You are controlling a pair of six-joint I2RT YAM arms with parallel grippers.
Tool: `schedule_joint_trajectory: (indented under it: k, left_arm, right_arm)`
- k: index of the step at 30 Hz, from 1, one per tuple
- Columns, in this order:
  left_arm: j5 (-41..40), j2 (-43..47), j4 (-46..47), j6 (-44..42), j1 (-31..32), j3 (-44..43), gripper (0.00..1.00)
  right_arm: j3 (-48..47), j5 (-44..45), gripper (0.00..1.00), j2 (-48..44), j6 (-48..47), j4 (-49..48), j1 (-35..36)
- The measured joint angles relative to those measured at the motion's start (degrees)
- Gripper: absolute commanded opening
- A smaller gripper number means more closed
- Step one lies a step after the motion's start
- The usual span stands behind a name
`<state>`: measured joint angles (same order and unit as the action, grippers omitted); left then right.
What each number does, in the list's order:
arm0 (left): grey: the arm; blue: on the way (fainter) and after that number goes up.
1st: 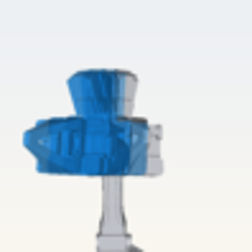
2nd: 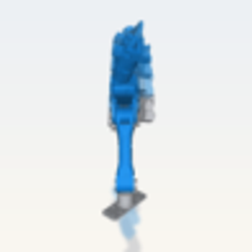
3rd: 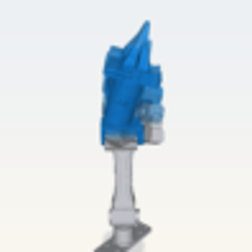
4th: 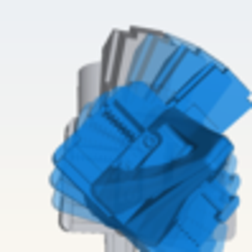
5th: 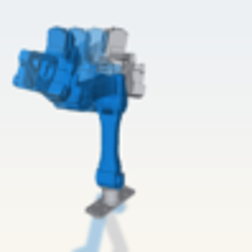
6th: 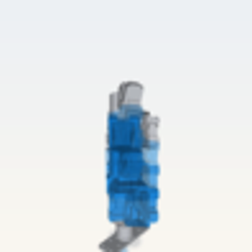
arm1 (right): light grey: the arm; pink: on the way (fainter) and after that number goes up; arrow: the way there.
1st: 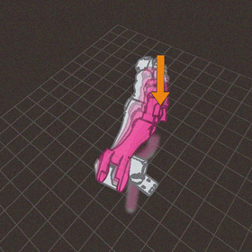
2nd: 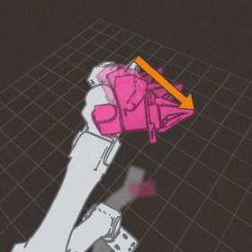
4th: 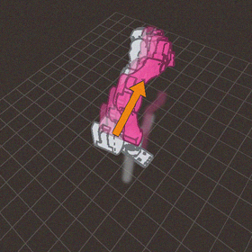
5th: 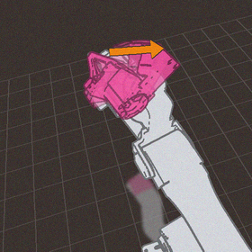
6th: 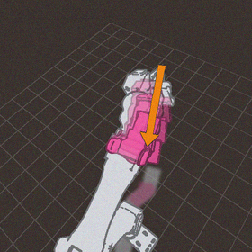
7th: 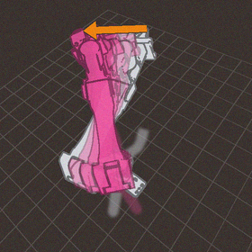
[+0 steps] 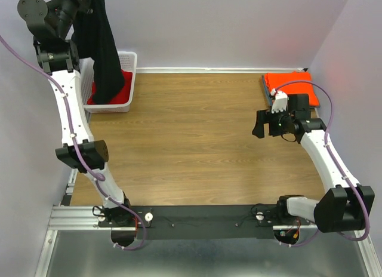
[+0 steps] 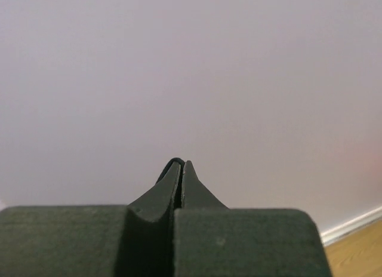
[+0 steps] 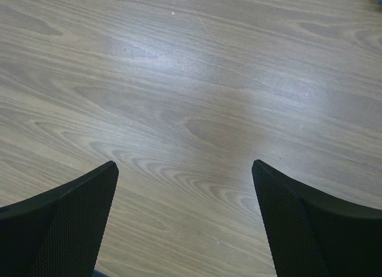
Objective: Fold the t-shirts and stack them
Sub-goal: Move the tshirt to the center of the board
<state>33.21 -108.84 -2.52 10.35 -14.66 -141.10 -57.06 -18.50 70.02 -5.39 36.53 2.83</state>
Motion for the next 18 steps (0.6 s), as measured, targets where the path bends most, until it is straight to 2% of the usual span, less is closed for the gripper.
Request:
schedule_joint_trajectory:
  k: [7,15,18]
  left_arm:
    - [0.1,5.1,13.5,7.6,9.2,-1.4,0.00]
    - [-1.7,6.5,21.5,5.9,21.0,-4.2,0.00]
    - [-1.4,9.4,22.4,5.4,22.2,1.8,0.00]
  right_arm:
    - [0.2,0.0,1.00,-1.3,0.0,0.0,0.0]
    - [1.4,0.2,1.00,-2.9,0.0,0.0,0.0]
    - [1.4,0.7,1.00,-2.9,0.0,0.0,0.0]
